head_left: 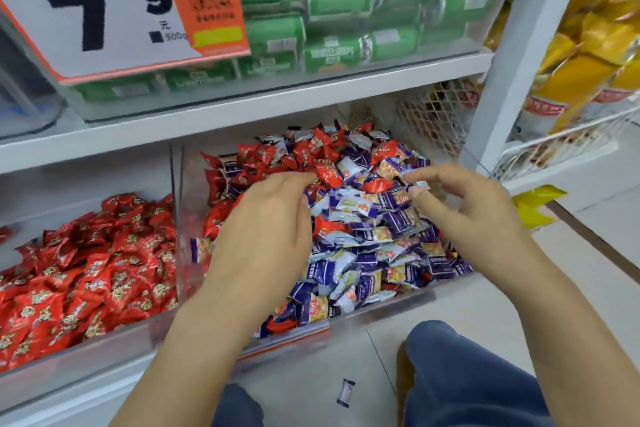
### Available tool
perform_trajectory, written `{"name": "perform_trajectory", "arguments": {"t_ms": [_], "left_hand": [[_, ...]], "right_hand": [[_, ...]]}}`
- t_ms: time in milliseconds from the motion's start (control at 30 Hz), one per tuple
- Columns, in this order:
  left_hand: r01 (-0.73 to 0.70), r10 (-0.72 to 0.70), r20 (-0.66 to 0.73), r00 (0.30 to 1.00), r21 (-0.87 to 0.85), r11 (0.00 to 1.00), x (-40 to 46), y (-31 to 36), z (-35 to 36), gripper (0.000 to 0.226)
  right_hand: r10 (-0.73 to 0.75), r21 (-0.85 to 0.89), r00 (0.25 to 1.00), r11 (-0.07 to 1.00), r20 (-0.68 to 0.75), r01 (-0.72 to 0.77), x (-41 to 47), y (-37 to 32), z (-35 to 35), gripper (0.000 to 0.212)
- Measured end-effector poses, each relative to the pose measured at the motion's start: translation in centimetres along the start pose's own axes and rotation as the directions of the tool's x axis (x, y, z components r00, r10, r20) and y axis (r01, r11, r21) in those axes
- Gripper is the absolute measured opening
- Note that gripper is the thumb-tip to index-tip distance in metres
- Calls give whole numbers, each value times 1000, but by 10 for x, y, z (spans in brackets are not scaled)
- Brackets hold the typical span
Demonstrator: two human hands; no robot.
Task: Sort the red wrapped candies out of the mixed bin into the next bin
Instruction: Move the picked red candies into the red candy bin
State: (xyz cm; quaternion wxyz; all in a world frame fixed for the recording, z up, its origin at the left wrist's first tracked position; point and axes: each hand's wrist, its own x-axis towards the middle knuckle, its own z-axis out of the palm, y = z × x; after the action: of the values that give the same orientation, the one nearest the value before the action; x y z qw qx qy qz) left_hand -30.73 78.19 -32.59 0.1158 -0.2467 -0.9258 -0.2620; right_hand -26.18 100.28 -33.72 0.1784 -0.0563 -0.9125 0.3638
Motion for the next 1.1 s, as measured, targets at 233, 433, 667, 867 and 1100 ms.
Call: {"name": "perform_trajectory", "arguments": {"t_ms": [233, 433, 667, 867, 1100], "left_hand": [[73, -63, 161, 985, -54, 996, 48, 10, 35, 44], [113, -99, 280, 955, -35, 993, 49, 2, 32, 43], [156, -158, -7, 987, -104, 982, 34, -8, -18, 21], [318, -318, -19, 948, 113, 941, 13, -24, -31, 21], [292, -346, 36, 938, 458, 840, -1, -22, -13, 45]], "right_hand": [[-95, -60, 974, 992, 205, 109, 21, -4, 24, 37], [-101, -254, 951, 951, 293, 179, 20, -4, 32, 45], [-82, -134, 992, 986, 100, 95, 14, -5, 22, 31], [-95, 15, 994, 995, -58, 96, 7, -30, 18, 26], [-183, -23, 963, 981, 196, 191, -4, -69, 42, 16]]}}
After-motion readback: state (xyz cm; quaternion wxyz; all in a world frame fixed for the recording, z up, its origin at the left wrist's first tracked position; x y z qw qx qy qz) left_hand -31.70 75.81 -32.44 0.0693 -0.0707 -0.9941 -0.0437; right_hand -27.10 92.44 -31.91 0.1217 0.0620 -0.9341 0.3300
